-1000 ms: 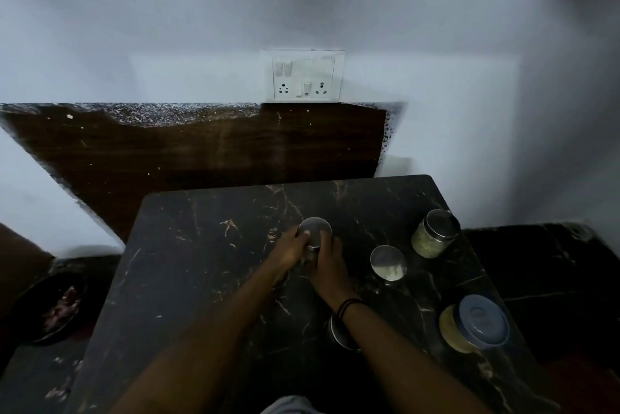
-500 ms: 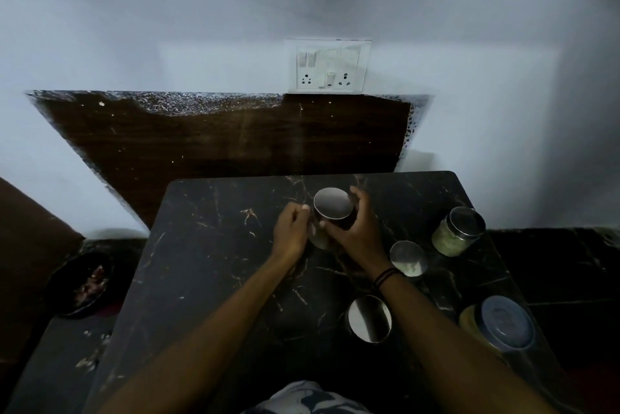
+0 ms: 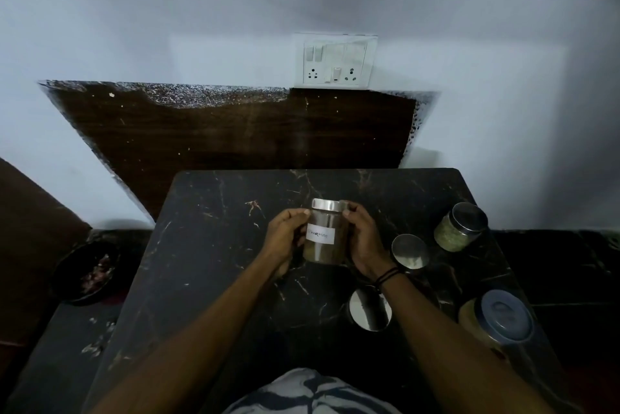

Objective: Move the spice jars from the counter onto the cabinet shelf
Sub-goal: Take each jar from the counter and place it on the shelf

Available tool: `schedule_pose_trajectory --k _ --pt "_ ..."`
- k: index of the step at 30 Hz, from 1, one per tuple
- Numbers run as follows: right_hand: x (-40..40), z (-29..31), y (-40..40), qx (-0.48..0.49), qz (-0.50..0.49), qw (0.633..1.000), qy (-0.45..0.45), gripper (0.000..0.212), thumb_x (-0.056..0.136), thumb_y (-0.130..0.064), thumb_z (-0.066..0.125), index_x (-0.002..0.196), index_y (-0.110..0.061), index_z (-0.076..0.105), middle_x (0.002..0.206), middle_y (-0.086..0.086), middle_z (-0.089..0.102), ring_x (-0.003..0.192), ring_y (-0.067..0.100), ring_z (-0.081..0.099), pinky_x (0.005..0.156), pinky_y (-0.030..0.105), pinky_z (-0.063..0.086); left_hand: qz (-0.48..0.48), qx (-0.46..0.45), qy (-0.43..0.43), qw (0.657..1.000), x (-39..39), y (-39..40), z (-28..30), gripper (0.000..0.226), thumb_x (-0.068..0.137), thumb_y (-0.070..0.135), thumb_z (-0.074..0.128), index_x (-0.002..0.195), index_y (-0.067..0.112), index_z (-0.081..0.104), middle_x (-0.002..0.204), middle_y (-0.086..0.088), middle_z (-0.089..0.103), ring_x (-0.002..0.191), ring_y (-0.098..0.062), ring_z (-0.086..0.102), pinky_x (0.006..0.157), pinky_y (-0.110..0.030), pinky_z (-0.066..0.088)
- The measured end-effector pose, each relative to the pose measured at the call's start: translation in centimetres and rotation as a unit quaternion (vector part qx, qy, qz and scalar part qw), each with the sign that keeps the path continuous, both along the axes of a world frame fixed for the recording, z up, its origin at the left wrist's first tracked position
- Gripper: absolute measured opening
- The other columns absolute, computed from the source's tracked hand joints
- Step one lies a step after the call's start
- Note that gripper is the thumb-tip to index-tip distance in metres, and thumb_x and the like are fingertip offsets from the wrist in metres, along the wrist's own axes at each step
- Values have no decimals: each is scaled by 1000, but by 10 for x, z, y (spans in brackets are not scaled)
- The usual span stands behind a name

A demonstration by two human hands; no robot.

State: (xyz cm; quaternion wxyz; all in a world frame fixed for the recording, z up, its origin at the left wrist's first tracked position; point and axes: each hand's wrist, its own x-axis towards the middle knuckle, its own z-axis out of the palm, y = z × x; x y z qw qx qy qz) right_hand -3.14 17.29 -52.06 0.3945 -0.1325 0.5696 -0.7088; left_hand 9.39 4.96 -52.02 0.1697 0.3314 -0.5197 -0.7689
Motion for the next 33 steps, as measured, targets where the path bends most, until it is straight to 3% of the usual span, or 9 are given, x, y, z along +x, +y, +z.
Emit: schedule_pose_trajectory --k 2,7,11,14,17,22,25,28,33 --pt "7 -3 1 14 0 1000 -5 41 83 -37 57 116 -15 63 117 18 67 103 35 65 79 47 57 7 9 -5 1000 3 3 -4 19 92 26 61 105 13 67 103 -12 70 93 -27 65 91 -48 54" --pt "16 -8 3 32 5 999 -20 42 88 -45 52 117 -19 68 119 16 69 111 37 63 94 57 50 27 41 0 999 7 11 -3 20 89 26 64 106 15 67 93 -3 76 81 -17 71 68 -32 58" --pt "15 1 1 31 -13 999 -26 42 84 -42 56 119 -21 62 120 15 67 110 37 64 87 53 56 31 56 13 998 7 9 3 23 91 26 63 110 13 66 101 -8 74 88 -23 71 78 -41 60" --pt "9 18 -7 12 -37 999 -19 39 89 -36 59 118 -11 54 122 22 63 106 38 64 81 50 56 40 46 33 998 -1 2 18 27 87 28 67 110 13 67 107 -13 72 95 -30 65 93 -53 52" --pt "1 53 -20 -26 -47 999 12 28 98 -26 51 112 -2 51 112 24 64 97 36 63 82 50 54 58 39 80 994 -16 -9 51 23 85 28 71 103 14 70 101 -12 74 90 -28 66 80 -46 57" --pt "-12 126 -41 -125 -40 989 61 8 100 -8 41 102 -8 49 99 13 60 86 23 60 74 37 51 87 -16 141 986 -40 -32 121 34 84 27 72 111 6 68 104 -14 74 86 -23 71 66 -33 59" --pt "-22 163 -50 -151 -20 982 111 25 93 3 40 113 -10 50 106 10 64 93 22 62 76 36 54 102 -39 182 977 -52 -40 165 27 83 25 73 104 8 70 97 -11 76 82 -19 72 62 -31 58" --pt "-30 203 -57 -180 -11 973 145 40 88 7 43 115 -19 55 107 6 70 94 19 67 69 31 56 112 -51 228 966 -61 -44 210 22 82 21 74 100 9 68 99 -14 75 84 -25 71 66 -36 59" --pt "-40 275 -61 -224 -15 953 202 44 78 -10 53 115 -31 65 115 3 70 103 22 67 77 36 56 140 -136 267 944 -71 -47 282 15 87 20 73 100 12 71 106 -13 72 85 -21 68 65 -31 54"
